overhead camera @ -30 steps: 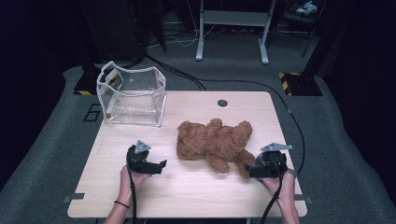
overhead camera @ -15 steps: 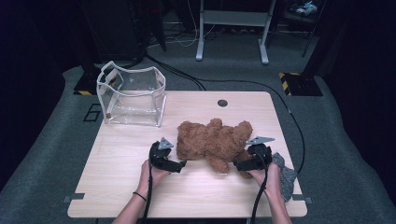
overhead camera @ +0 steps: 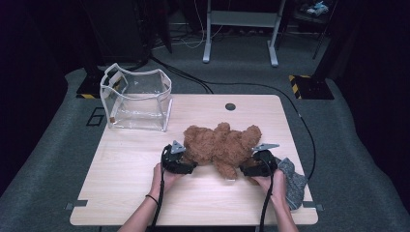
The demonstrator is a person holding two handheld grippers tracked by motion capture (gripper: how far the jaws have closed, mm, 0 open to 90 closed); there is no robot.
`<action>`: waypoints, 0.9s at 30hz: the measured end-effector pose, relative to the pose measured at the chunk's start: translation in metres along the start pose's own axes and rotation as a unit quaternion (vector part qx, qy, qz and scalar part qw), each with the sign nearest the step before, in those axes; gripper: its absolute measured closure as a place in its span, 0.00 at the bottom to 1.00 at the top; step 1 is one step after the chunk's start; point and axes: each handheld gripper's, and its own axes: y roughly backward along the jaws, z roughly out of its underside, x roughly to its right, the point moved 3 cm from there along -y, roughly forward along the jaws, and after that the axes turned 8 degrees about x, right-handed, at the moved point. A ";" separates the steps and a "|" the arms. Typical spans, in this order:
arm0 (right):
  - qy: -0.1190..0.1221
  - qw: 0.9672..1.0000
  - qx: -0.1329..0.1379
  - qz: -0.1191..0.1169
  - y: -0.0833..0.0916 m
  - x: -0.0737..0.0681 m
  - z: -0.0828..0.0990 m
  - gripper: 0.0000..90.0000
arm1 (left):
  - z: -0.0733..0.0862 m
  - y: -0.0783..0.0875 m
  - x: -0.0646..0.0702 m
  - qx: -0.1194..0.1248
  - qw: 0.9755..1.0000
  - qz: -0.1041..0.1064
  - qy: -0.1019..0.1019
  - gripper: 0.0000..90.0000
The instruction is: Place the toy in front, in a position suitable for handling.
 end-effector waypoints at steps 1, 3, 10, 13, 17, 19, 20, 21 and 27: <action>0.002 1.000 0.001 0.000 -0.001 0.000 0.001 0.28 | 0.000 -0.001 0.000 0.002 1.000 -0.002 -0.001 0.31; 0.001 1.000 0.001 0.011 -0.002 0.001 0.002 0.38 | 0.000 -0.001 0.000 0.007 1.000 -0.004 0.002 0.40; 0.001 1.000 0.010 0.004 -0.003 0.000 0.003 0.61 | -0.001 -0.003 0.000 0.018 1.000 -0.010 -0.011 0.61; -0.003 1.000 0.010 0.004 -0.004 -0.001 0.003 0.66 | -0.002 -0.003 0.000 0.021 1.000 -0.008 -0.016 0.73; 0.004 1.000 0.009 0.006 -0.004 -0.002 0.002 0.77 | -0.003 -0.003 0.001 0.028 0.999 -0.007 -0.017 0.82; 0.003 1.000 0.012 0.004 -0.004 -0.003 0.002 0.79 | -0.004 -0.002 0.002 0.033 0.999 -0.006 -0.016 0.83; 0.005 1.000 0.013 0.004 -0.003 -0.002 0.002 0.79 | -0.004 -0.001 0.001 0.035 0.999 -0.006 -0.022 0.84; 0.004 1.000 0.017 0.008 -0.002 -0.003 0.001 0.80 | -0.005 -0.001 0.002 0.038 0.999 -0.007 -0.023 0.85; 0.017 0.999 0.037 0.019 0.005 -0.008 -0.002 0.82 | -0.009 0.006 0.002 0.050 0.998 -0.004 -0.032 0.86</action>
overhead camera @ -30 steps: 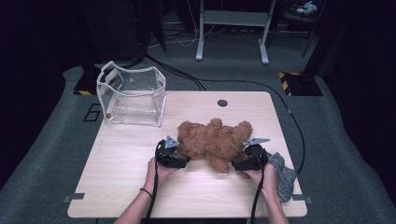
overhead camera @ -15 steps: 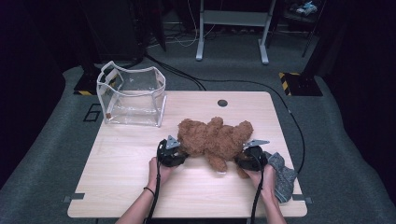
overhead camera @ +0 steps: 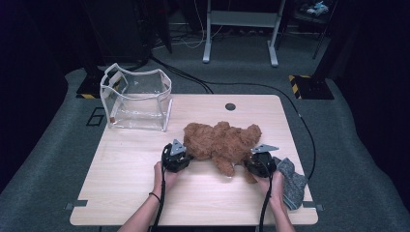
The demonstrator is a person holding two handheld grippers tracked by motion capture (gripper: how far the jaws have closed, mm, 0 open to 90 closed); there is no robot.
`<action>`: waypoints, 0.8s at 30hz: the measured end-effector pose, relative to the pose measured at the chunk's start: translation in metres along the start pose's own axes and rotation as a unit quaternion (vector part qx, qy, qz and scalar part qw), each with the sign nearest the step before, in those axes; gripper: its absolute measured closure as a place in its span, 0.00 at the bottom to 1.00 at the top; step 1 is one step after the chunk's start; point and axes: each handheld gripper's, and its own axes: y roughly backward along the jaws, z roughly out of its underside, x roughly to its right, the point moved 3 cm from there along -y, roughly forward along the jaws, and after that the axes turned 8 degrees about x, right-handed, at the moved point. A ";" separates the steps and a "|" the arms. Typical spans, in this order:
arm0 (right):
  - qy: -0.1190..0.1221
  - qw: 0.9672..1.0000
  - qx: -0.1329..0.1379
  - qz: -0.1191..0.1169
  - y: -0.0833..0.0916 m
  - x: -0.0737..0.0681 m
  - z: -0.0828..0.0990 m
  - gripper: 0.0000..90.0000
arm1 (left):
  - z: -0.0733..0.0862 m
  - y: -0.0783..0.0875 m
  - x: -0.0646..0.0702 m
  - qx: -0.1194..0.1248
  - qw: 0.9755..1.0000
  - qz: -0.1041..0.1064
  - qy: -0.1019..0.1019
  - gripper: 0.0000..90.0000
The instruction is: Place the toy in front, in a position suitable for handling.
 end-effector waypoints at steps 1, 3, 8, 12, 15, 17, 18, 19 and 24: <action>-0.005 1.000 0.004 0.003 0.001 -0.001 -0.001 0.82 | -0.001 0.001 0.000 0.005 1.000 0.000 0.000 0.86; 0.002 1.000 0.013 0.007 0.004 -0.003 -0.003 0.82 | -0.003 0.005 0.000 0.008 1.000 0.001 -0.005 0.87; 0.020 0.999 0.033 0.011 0.013 -0.007 -0.011 0.82 | -0.009 0.013 -0.001 0.023 1.000 0.000 -0.009 0.87; 0.032 0.999 0.042 0.010 0.019 -0.012 -0.016 0.82 | -0.012 0.022 0.000 0.035 0.999 -0.002 -0.014 0.87; 0.039 0.998 0.048 0.009 0.022 -0.016 -0.017 0.82 | -0.015 0.029 0.000 0.040 0.999 -0.003 -0.021 0.87; 0.041 0.998 0.051 0.008 0.025 -0.019 -0.018 0.82 | -0.016 0.034 0.001 0.048 0.998 -0.005 -0.027 0.87; 0.045 0.997 0.055 0.009 0.026 -0.020 -0.019 0.82 | -0.017 0.037 0.001 0.048 0.998 -0.005 -0.030 0.87; 0.048 0.997 0.056 0.005 0.027 -0.021 -0.019 0.82 | -0.017 0.039 0.001 0.051 0.998 -0.006 -0.032 0.87; 0.054 0.996 0.067 0.002 0.032 -0.030 -0.021 0.82 | -0.016 0.052 0.001 0.053 0.998 -0.006 -0.038 0.87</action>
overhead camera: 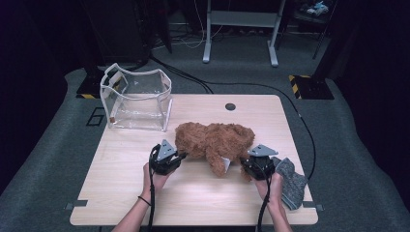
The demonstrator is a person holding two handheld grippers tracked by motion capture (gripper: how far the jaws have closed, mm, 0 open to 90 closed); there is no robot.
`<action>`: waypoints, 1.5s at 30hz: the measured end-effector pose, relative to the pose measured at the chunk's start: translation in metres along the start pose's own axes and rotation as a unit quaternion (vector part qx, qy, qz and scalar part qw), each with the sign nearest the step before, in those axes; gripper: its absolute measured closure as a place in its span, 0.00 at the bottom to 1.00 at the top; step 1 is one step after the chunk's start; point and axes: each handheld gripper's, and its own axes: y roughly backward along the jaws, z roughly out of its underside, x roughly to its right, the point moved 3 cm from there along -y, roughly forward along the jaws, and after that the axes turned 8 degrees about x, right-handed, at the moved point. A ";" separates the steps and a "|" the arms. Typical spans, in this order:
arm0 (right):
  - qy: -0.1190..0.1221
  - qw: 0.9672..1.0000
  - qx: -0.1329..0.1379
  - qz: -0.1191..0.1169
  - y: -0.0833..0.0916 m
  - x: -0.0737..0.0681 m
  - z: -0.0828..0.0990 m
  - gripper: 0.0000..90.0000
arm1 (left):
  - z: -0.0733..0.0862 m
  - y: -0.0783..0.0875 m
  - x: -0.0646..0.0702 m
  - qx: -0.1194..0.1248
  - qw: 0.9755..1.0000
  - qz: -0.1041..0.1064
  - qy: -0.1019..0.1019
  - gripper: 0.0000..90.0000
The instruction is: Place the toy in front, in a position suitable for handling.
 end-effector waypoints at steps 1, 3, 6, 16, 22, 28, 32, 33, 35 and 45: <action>0.002 1.000 0.001 -0.002 0.000 -0.001 -0.001 0.82 | 0.000 0.003 -0.001 -0.001 1.000 -0.001 -0.005 0.87; 0.006 1.000 0.003 -0.004 0.001 -0.004 -0.001 0.82 | 0.001 0.007 0.000 0.000 1.000 0.000 -0.005 0.87; 0.007 1.000 0.005 -0.011 0.002 -0.010 -0.002 0.82 | 0.002 0.015 -0.001 -0.001 1.000 -0.002 -0.007 0.88; 0.026 0.999 0.011 -0.028 0.004 -0.033 -0.007 0.82 | 0.006 0.039 -0.009 0.003 1.000 -0.013 -0.018 0.88; 0.040 0.998 0.017 -0.040 0.005 -0.048 -0.010 0.82 | 0.012 0.056 -0.011 0.004 1.000 -0.020 -0.021 0.88; 0.041 0.997 0.006 -0.065 0.002 -0.061 -0.007 0.82 | 0.024 0.070 -0.014 -0.011 1.000 -0.019 -0.015 0.88; 0.016 0.996 -0.006 -0.089 -0.003 -0.070 -0.001 0.82 | 0.034 0.079 -0.017 -0.021 1.000 -0.017 -0.006 0.88; 0.018 0.995 -0.008 -0.094 -0.004 -0.071 0.000 0.82 | 0.036 0.080 -0.017 -0.023 1.000 -0.018 -0.006 0.88; 0.015 0.995 -0.013 -0.096 -0.005 -0.074 0.003 0.81 | 0.041 0.081 -0.017 -0.025 1.000 -0.017 -0.001 0.88; -0.007 0.996 -0.039 -0.085 -0.005 -0.067 0.018 0.80 | 0.051 0.068 -0.008 -0.045 0.999 0.007 0.013 0.88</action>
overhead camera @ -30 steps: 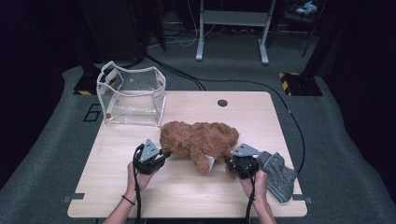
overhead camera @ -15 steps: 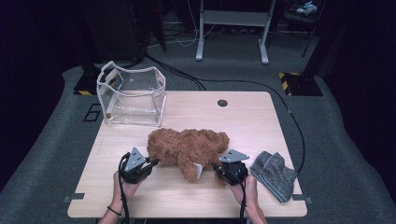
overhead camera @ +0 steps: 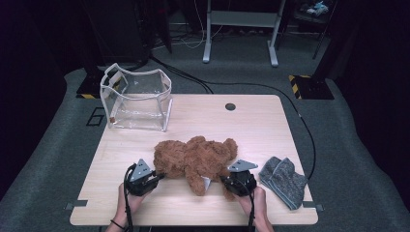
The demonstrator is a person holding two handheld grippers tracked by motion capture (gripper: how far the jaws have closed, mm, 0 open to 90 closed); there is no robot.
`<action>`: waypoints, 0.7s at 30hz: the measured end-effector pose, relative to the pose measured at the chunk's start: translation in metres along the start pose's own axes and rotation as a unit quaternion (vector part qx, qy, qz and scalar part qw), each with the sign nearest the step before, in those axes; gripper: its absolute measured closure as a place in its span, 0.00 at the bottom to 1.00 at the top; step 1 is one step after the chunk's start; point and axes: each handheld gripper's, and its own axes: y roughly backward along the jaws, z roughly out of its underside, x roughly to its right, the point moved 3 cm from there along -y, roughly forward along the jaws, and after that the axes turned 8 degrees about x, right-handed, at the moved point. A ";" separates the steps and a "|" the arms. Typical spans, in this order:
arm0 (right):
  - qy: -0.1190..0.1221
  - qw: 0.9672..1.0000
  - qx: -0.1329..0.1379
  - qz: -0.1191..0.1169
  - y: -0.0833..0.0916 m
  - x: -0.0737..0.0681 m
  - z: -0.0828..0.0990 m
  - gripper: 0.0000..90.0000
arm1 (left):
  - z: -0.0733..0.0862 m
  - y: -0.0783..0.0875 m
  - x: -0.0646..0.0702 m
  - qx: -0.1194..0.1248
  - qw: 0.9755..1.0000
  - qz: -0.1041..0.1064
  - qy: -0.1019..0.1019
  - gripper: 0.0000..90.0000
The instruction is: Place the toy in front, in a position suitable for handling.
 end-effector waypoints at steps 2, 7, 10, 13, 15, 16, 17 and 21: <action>-0.002 1.000 -0.002 0.001 -0.001 0.002 0.001 0.80 | -0.001 -0.002 0.001 -0.002 1.000 0.005 0.006 0.88; -0.027 0.999 -0.013 0.017 -0.010 0.015 0.003 0.79 | -0.005 -0.017 -0.003 -0.006 1.000 0.001 0.013 0.87; -0.017 1.000 -0.015 0.019 -0.013 0.020 0.003 0.78 | -0.006 -0.021 -0.005 -0.010 1.000 0.000 0.015 0.87; -0.031 0.999 -0.026 0.028 -0.024 0.028 0.004 0.76 | -0.004 -0.030 -0.006 -0.014 1.000 -0.008 0.019 0.87; -0.036 0.999 -0.027 0.027 -0.027 0.031 0.005 0.75 | -0.002 -0.031 -0.005 -0.013 1.000 -0.009 0.021 0.87; -0.041 0.998 -0.027 0.028 -0.027 0.032 0.005 0.72 | -0.001 -0.031 -0.006 -0.012 1.000 -0.011 0.020 0.86; -0.042 0.998 -0.026 0.028 -0.028 0.033 0.004 0.70 | -0.001 -0.031 -0.006 -0.011 1.000 -0.012 0.025 0.85; -0.044 0.998 -0.031 0.024 -0.025 0.036 0.003 0.48 | -0.002 -0.028 -0.007 -0.018 0.999 -0.021 0.033 0.67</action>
